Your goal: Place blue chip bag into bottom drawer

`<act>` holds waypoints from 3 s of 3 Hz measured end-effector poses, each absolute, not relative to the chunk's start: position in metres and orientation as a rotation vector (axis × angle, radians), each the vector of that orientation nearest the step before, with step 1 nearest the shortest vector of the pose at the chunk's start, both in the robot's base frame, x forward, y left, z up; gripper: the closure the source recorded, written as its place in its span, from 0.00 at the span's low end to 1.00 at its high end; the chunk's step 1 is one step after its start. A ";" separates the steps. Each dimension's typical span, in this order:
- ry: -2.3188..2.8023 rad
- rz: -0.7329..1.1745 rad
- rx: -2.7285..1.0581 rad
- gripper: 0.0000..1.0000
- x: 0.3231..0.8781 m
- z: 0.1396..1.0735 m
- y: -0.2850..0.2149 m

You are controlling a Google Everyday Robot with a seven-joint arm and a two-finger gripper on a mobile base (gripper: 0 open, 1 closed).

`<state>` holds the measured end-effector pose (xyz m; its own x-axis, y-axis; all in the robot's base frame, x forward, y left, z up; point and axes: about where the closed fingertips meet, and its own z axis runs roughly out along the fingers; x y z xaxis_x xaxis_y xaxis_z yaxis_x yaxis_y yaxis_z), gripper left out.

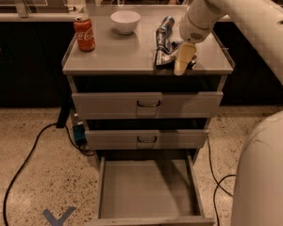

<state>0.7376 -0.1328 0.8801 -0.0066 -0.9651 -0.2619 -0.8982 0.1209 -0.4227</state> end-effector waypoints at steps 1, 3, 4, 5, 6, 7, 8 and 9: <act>1.946 -0.107 -1.773 0.00 0.739 0.865 -0.132; 1.929 -0.049 -1.776 0.00 0.753 0.854 -0.126; 1.926 -0.052 -1.771 0.19 0.754 0.856 -0.126; 1.926 -0.052 -1.772 0.42 0.754 0.856 -0.126; 1.926 -0.052 -1.772 0.65 0.754 0.856 -0.126; 1.926 -0.052 -1.771 0.89 0.754 0.856 -0.126; 1.897 -0.016 -1.747 1.00 0.748 0.868 -0.119; 1.845 0.111 -1.675 1.00 0.723 0.895 -0.105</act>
Offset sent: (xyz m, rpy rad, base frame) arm 0.0039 0.0031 -0.0316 0.1282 0.0757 -0.0052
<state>0.7230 -0.1054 0.8946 0.0129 -0.8662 -0.4995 -0.9197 0.1857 -0.3459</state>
